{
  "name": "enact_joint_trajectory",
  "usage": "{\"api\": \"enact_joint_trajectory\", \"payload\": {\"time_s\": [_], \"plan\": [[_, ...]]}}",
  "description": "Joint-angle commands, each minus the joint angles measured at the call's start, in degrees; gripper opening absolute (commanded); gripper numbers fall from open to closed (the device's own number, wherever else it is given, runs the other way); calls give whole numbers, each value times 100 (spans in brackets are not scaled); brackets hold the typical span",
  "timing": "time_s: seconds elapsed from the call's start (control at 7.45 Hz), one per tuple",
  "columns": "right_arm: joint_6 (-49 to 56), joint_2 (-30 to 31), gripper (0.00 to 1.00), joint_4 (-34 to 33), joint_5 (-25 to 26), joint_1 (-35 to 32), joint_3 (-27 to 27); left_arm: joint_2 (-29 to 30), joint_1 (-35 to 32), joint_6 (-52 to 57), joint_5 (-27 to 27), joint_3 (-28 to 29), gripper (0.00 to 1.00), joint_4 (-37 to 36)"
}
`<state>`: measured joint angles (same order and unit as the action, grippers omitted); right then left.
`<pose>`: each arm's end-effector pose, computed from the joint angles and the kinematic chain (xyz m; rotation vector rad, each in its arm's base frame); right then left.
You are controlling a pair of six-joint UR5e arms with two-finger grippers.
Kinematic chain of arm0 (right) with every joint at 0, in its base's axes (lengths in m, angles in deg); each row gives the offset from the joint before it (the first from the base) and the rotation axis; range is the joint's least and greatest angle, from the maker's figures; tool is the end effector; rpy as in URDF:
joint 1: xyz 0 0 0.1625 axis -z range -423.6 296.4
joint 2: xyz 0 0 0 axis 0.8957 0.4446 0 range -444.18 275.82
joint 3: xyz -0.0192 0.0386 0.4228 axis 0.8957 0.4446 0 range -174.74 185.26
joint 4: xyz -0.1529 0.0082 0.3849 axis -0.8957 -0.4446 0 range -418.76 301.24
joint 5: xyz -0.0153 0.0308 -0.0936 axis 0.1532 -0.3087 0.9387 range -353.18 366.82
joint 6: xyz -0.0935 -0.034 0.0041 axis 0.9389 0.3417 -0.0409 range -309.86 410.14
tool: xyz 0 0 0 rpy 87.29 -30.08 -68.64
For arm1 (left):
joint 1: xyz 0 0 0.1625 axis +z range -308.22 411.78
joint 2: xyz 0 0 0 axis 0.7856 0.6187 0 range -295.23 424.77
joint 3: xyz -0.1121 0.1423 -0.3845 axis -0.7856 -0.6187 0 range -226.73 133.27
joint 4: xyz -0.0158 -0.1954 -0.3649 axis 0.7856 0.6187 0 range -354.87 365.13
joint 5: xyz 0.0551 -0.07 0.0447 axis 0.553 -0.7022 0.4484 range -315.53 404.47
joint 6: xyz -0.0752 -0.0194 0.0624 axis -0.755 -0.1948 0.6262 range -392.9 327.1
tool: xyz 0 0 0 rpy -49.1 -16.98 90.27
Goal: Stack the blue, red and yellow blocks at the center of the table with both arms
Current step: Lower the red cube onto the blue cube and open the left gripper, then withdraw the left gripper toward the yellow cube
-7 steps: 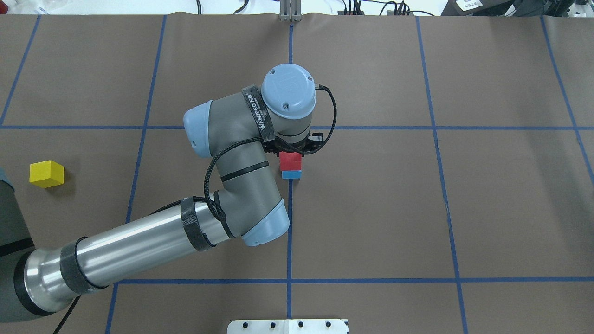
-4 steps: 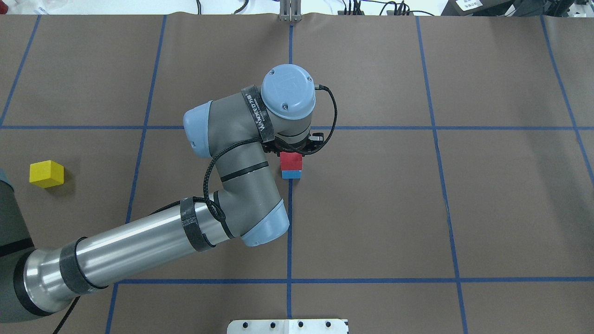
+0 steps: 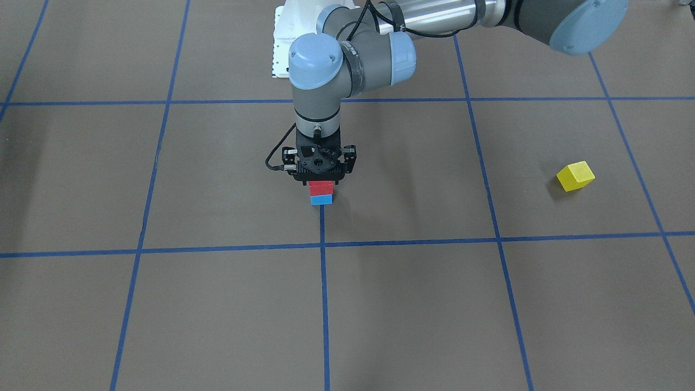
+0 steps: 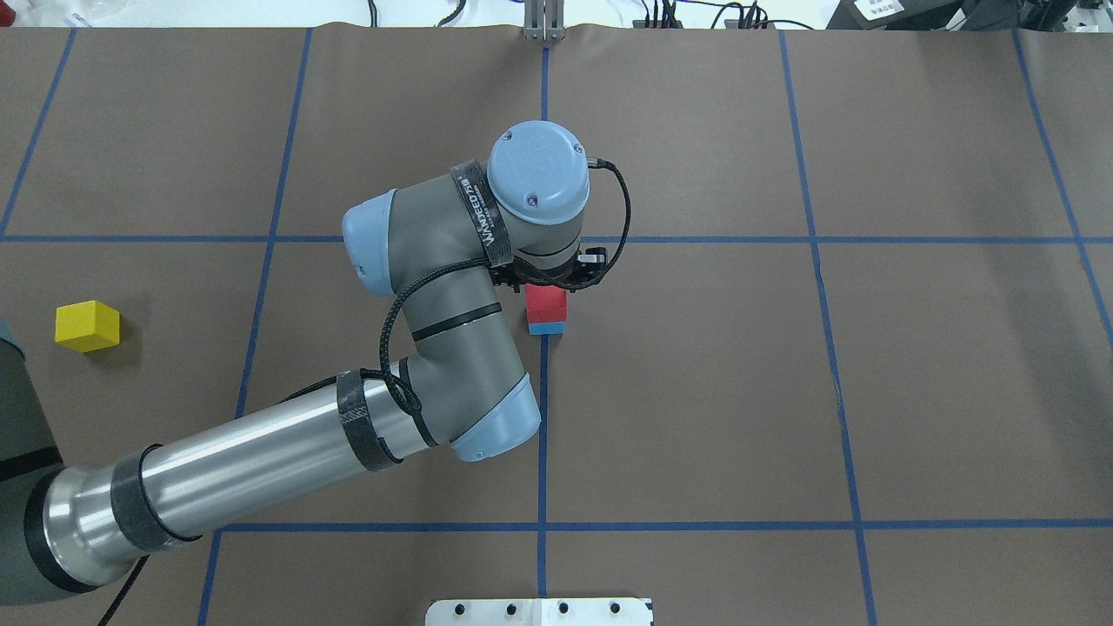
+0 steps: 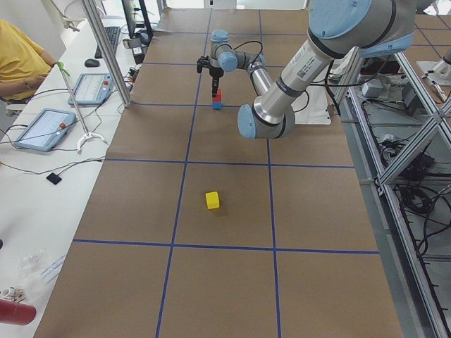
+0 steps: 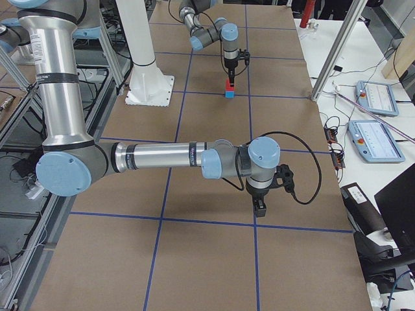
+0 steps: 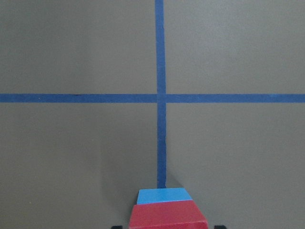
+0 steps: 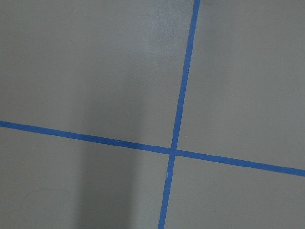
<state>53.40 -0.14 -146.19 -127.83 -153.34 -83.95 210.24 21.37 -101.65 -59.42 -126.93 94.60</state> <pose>0.0609 -0.5434 0.6067 0.1486 -0.7746 -0.1110 0.6027 -0.4806 0.1205 0.1347 0.8054 -0.0555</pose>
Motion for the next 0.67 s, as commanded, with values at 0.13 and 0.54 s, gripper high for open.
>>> {"api": "enact_joint_trajectory", "payload": {"time_s": [0.13, 0.54], "plan": [[8, -1, 100, 7, 0, 0, -9, -410, -201, 983, -61, -712, 100, -78], [8, 165, 100, 7, 0, -17, -26, -2778, -1367, 2939, -1121, -2934, 100, -70]]}}
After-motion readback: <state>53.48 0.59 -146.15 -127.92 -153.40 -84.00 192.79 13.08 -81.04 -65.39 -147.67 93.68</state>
